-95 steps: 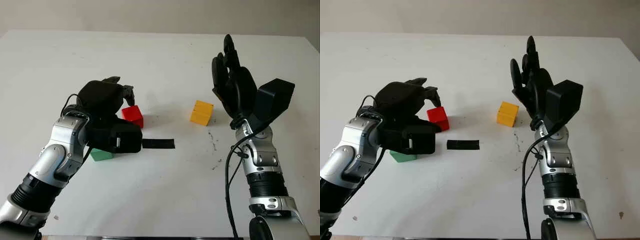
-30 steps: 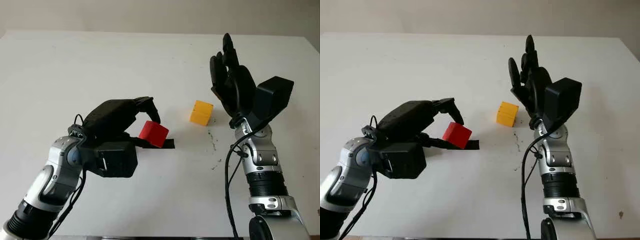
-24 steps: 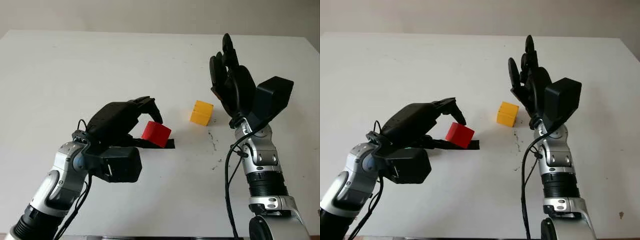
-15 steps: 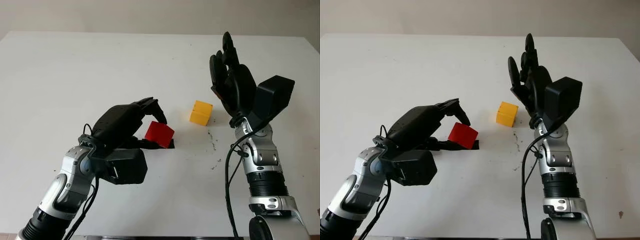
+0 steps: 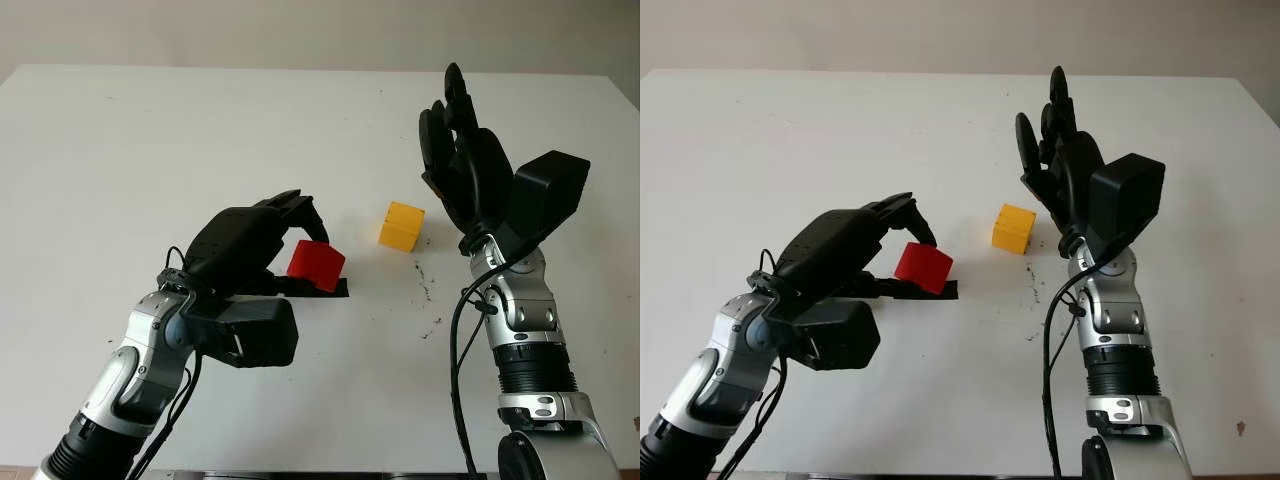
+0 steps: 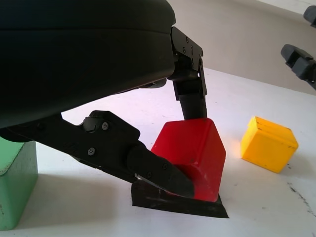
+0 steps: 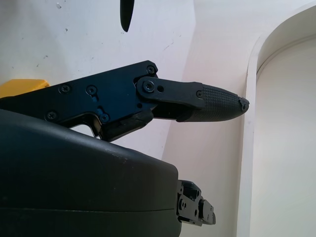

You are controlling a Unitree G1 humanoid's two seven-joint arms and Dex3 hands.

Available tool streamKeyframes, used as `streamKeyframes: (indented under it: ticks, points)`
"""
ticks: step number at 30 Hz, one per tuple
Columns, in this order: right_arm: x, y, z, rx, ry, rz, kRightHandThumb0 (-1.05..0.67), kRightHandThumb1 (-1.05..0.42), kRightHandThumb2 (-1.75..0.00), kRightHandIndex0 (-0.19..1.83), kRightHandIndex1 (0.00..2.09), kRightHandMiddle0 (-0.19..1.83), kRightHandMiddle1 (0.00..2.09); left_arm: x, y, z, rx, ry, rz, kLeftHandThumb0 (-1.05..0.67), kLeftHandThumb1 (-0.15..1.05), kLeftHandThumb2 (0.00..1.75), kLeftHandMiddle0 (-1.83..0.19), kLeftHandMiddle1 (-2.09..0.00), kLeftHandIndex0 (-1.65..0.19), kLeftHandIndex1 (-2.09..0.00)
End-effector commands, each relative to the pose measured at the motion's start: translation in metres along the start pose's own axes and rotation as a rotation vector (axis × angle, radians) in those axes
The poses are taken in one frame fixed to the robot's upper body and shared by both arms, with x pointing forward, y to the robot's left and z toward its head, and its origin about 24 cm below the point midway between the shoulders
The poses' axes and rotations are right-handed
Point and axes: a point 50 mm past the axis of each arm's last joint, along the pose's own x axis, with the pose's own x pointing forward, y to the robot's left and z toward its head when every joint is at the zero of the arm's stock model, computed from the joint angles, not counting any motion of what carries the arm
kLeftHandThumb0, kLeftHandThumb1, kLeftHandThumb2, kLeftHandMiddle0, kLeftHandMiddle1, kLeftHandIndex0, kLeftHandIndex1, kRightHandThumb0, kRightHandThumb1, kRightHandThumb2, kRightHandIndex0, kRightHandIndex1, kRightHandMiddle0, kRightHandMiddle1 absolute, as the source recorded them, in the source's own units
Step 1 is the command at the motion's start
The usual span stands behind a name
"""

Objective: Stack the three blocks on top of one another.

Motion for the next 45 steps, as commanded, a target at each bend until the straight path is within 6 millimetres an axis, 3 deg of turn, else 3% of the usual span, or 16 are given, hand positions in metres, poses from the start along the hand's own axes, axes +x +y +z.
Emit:
streamKeyframes:
  ticks: [1,11,16,24,29,37,43,45]
  points:
    - [0.000,-0.002,0.003,-0.006,-0.013,0.000,-0.70,-1.05,-0.52,-0.19,0.00,-0.19,0.00,-0.001,-0.004,0.000,0.016,0.004,-0.025,-0.44,1.03,0.07,-0.22,-0.06,-0.42,-1.68]
    - [0.001,-0.001,0.004,-0.009,-0.015,-0.003,-0.69,-1.05,-0.52,-0.19,0.00,-0.19,0.00,0.000,-0.001,0.003,0.009,0.006,-0.093,-0.39,1.03,0.07,-0.17,-0.03,-0.29,-1.54]
    - [0.001,-0.001,0.004,-0.005,-0.016,-0.004,-0.70,-1.05,-0.52,-0.19,0.00,-0.19,0.00,0.001,0.001,0.005,0.020,-0.005,-0.159,-0.45,1.04,0.06,-0.07,-0.03,-0.21,-1.03]
    - [0.001,0.000,0.004,0.004,-0.019,-0.006,-0.71,-1.05,-0.50,-0.19,0.00,-0.19,0.00,0.002,0.006,0.007,0.040,-0.015,-0.237,-0.51,1.05,0.06,-0.02,-0.05,-0.25,-0.52]
    - [0.001,0.000,0.004,-0.003,-0.019,-0.003,-0.70,-1.05,-0.51,-0.19,0.00,-0.19,0.00,0.003,0.006,0.007,0.059,-0.012,-0.244,-0.53,1.05,0.06,0.04,-0.04,-0.14,-0.21]
    - [0.000,-0.001,0.003,0.002,-0.015,0.001,-0.70,-1.05,-0.51,-0.19,0.00,-0.19,0.00,0.003,0.006,0.007,0.039,-0.007,-0.209,-0.55,1.05,0.07,0.14,-0.01,0.06,-0.06]
    - [0.000,-0.003,0.004,-0.014,-0.021,0.002,-0.70,-1.05,-0.50,-0.19,0.00,-0.19,0.00,-0.001,0.023,0.004,-0.071,-0.008,-0.083,-0.77,1.05,0.13,0.19,0.00,0.19,0.00]
    - [0.000,-0.004,0.006,-0.018,-0.024,0.002,-0.70,-1.05,-0.49,-0.19,0.00,-0.19,0.00,-0.002,0.032,0.000,-0.124,-0.008,-0.009,-0.82,1.05,0.25,0.19,0.00,0.19,0.00]
